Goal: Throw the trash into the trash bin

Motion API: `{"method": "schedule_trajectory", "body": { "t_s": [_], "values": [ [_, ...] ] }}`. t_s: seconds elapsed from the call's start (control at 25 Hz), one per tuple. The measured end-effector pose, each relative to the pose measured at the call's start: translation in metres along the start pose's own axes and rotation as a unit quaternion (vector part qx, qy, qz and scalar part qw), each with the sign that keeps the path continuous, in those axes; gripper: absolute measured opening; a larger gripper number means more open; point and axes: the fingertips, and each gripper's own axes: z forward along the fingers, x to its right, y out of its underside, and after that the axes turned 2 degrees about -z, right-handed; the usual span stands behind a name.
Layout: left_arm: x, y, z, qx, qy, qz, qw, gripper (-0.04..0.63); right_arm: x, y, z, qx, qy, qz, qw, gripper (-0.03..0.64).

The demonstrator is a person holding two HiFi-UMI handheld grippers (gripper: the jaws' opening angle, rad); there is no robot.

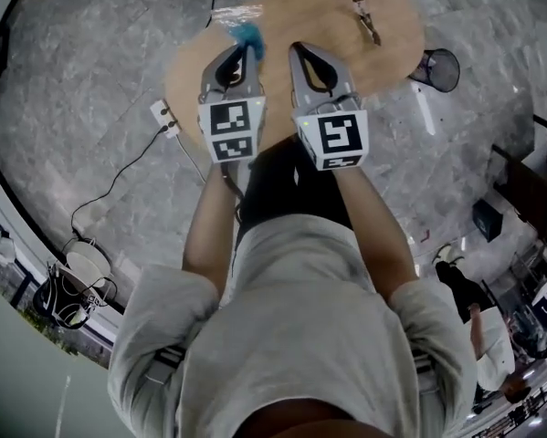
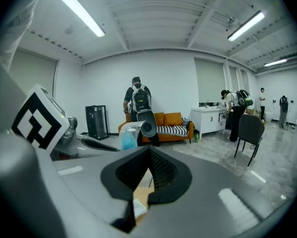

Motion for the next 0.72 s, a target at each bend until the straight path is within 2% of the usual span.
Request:
{"method": "schedule_trajectory", "body": {
  "t_s": [0.12, 0.28, 0.4, 0.56, 0.72],
  "values": [
    [0.026, -0.026, -0.025, 0.023, 0.017, 0.013, 0.9995, 0.029, 0.003, -0.024, -0.031, 0.016, 0.017, -0.004, 1.000, 0.008],
    [0.066, -0.052, -0.043, 0.042, 0.033, 0.041, 0.9977, 0.029, 0.029, -0.045, -0.072, 0.036, 0.054, -0.001, 0.998, 0.008],
    [0.105, -0.067, -0.046, 0.058, 0.065, 0.055, 0.9947, 0.029, 0.049, -0.053, -0.101, 0.048, 0.080, -0.008, 0.996, 0.008],
    [0.170, -0.090, -0.044, 0.085, 0.107, 0.087, 0.9868, 0.029, 0.088, -0.055, -0.149, 0.066, 0.121, 0.003, 0.990, 0.008],
    [0.250, -0.099, -0.046, 0.094, 0.140, 0.093, 0.9812, 0.029, 0.132, -0.052, -0.211, 0.078, 0.155, 0.007, 0.985, 0.008]
  ]
}}
